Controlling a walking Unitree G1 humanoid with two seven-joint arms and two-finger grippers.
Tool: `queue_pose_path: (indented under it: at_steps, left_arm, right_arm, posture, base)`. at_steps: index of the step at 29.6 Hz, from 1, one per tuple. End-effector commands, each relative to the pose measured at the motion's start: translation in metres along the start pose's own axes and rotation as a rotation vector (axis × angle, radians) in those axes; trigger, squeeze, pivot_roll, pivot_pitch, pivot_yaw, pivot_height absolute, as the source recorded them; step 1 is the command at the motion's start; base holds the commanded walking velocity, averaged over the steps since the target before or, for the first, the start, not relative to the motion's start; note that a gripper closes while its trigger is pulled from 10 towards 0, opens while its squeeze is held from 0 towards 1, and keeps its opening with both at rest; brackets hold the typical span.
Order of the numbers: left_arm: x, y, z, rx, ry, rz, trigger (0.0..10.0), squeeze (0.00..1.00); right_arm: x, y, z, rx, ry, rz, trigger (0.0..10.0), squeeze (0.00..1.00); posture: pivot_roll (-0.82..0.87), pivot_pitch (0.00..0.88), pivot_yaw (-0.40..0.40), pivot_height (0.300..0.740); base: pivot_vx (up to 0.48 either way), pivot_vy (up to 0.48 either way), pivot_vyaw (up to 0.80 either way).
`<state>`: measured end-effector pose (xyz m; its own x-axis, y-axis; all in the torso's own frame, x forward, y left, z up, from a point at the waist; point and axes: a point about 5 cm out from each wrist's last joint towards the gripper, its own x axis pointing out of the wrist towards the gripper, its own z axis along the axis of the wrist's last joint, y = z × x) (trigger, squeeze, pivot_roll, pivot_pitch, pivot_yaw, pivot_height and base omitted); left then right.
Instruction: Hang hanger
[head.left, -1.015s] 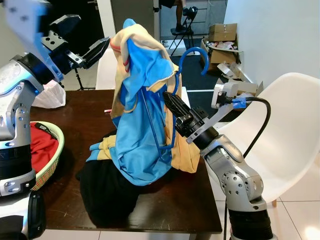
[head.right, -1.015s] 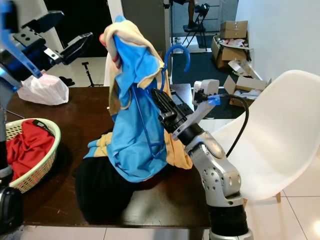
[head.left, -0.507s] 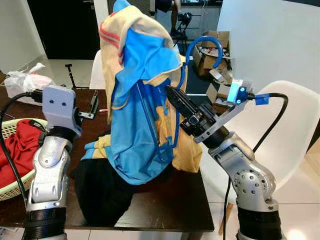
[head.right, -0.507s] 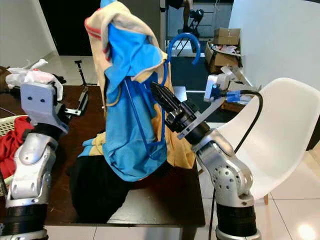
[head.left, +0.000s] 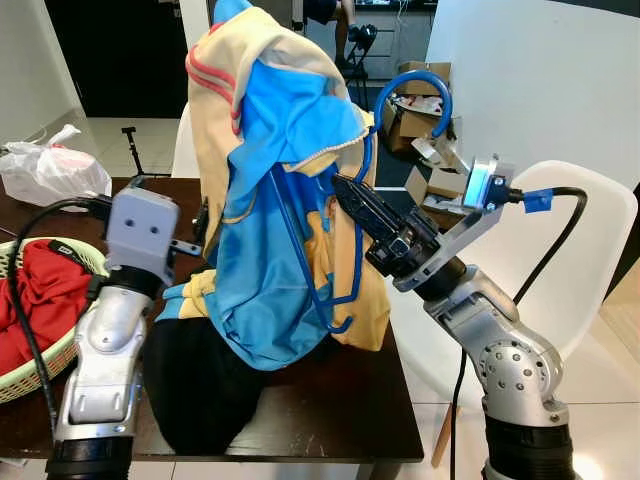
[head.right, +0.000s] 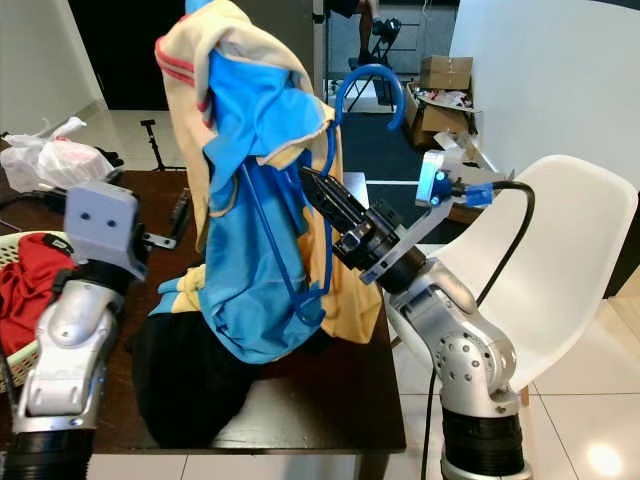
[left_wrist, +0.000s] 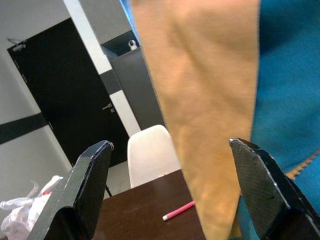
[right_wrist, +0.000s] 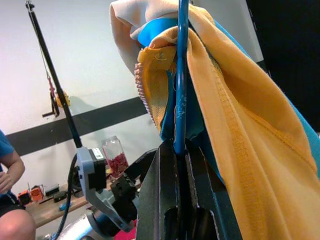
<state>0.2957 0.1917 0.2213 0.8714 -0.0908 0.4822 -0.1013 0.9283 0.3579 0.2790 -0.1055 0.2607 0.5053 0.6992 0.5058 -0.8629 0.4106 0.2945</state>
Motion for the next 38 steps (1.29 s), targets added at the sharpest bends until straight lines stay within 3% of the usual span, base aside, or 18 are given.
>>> queue_pose_path:
  at_steps: [1,13,20,31,33,34,38]
  left_arm:
    - [0.000,-0.002,-0.004,0.040,0.002,-0.007,10.0,0.00]
    - [0.001,-0.002,-0.010,0.072,0.016,-0.025,10.0,0.00]
    - [0.002,-0.019,-0.009,0.037,0.000,-0.124,10.0,0.00]
    - [0.001,-0.022,-0.006,0.039,-0.014,-0.121,10.0,0.00]
    - [0.002,-0.022,-0.006,0.042,-0.015,-0.118,9.6,0.00]
    - [0.003,-0.018,-0.005,0.051,-0.019,-0.106,0.0,0.00]
    - [0.006,-0.012,-0.004,0.069,-0.026,-0.085,0.0,0.00]
  right_arm:
    - [0.000,0.009,0.006,-0.004,-0.025,0.059,10.0,0.00]
    - [0.000,0.015,0.004,0.012,-0.011,0.096,10.0,0.00]
    - [0.000,0.017,0.004,0.015,-0.006,0.100,10.0,0.00]
    - [0.001,0.019,0.004,0.019,-0.004,0.104,10.0,0.00]
    - [0.001,0.019,0.004,0.019,-0.004,0.104,10.0,0.00]
    - [0.001,0.019,0.004,0.019,-0.004,0.103,10.0,0.00]
    - [0.001,0.019,0.004,0.017,-0.004,0.099,10.0,0.00]
  posture:
    - [0.09,0.000,-0.012,0.740]
    - [0.08,0.000,-0.009,0.740]
    - [0.08,0.000,-0.006,0.740]
    - [0.08,0.000,-0.008,0.740]
    - [0.08,0.000,-0.008,0.740]
    - [0.08,0.000,-0.007,0.740]
    - [0.08,0.000,-0.007,0.740]
  base:
    - [0.000,0.000,0.00]
    - [0.000,0.000,0.00]
    - [0.000,0.000,0.00]
    - [0.000,0.000,0.00]
    - [0.000,0.000,0.00]
    - [0.000,0.000,0.00]
    - [0.000,0.000,0.00]
